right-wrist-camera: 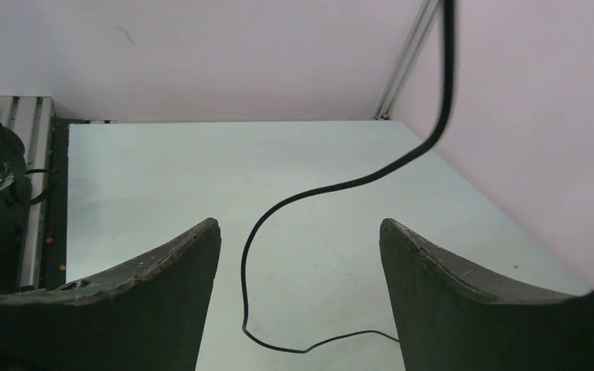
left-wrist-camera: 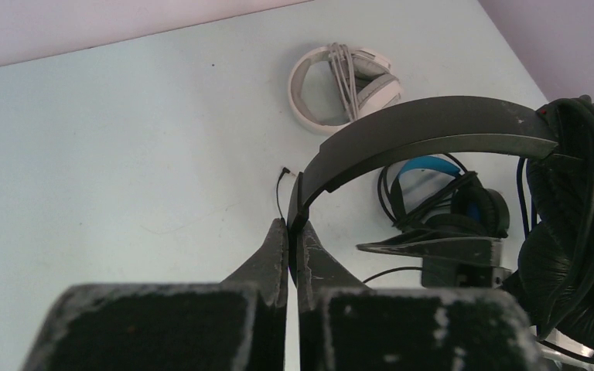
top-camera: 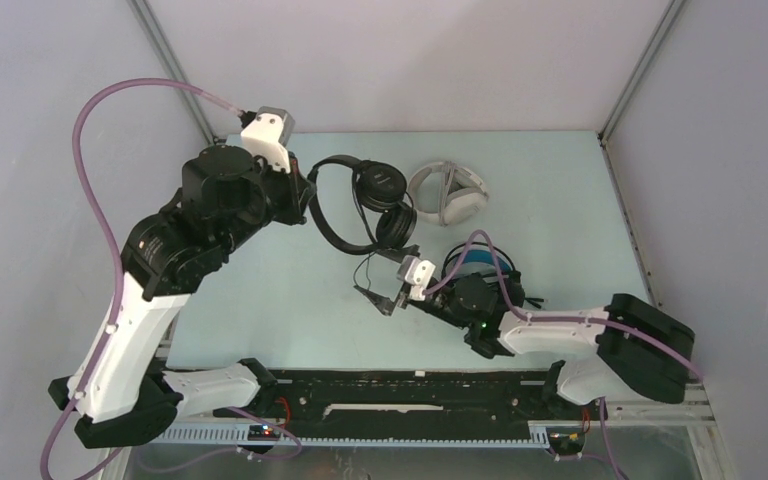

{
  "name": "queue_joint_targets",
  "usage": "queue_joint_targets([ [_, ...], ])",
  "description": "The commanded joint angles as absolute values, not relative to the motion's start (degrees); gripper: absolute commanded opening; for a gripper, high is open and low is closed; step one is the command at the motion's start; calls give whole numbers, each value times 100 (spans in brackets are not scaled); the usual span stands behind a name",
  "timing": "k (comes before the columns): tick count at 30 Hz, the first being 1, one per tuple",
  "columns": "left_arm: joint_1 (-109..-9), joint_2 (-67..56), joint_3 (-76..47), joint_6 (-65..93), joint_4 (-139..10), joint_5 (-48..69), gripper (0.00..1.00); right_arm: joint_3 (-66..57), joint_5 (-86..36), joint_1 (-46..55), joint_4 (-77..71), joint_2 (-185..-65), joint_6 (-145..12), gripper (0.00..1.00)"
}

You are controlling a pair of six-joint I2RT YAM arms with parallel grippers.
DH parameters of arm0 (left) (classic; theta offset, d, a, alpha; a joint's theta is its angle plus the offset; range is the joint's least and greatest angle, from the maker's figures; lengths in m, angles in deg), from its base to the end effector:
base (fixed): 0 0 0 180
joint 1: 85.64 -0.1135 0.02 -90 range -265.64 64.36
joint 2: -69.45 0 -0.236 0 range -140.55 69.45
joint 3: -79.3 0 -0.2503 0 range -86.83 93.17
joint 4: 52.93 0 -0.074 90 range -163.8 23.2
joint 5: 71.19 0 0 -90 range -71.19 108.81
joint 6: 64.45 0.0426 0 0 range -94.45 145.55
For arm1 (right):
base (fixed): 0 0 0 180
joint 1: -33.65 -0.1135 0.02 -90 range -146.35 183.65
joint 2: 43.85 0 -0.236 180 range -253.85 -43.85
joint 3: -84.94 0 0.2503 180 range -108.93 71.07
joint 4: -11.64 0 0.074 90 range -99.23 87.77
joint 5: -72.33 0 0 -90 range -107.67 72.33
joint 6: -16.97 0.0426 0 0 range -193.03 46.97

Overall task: Wrap the headphones
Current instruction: Wrap the headphones cable around the headphones.

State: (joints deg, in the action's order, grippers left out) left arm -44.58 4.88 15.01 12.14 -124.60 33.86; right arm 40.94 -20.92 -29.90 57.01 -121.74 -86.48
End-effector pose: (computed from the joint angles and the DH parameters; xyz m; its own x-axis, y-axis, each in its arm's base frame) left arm 0.1457 -0.1122 0.4812 -0.3618 0.0182 -0.9321 0.3773 0.9171 -0.1286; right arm 0.1281 0.2629 0.2279 0.2999 0.0814 -0.9505 -0.8728 0.4256 -0.2389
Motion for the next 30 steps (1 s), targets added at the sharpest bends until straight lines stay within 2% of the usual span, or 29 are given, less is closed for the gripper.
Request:
queue_joint_targets([
  [1,-4487,571,1810,927,-12220,3088,0,4064,-2591,-2956,6903,-12765,-8441,77],
  [9,-4488,673,1798,825,-12148,2946,0,3939,-2760,-2946,7843,-13882,-7983,73],
  [17,-4487,765,1783,789,-12086,2943,0,3763,-2780,-2962,8021,-14336,-7720,67],
  [24,-4489,814,1769,738,-12066,2860,0,3670,-2943,-2929,8182,-14655,-7397,50],
  [26,-4491,831,1773,727,-12067,2836,0,3645,-2954,-2926,8184,-14715,-7363,40],
  [30,-4487,900,1805,751,-12096,2871,0,3681,-2937,-2818,8185,-14754,-7156,11],
])
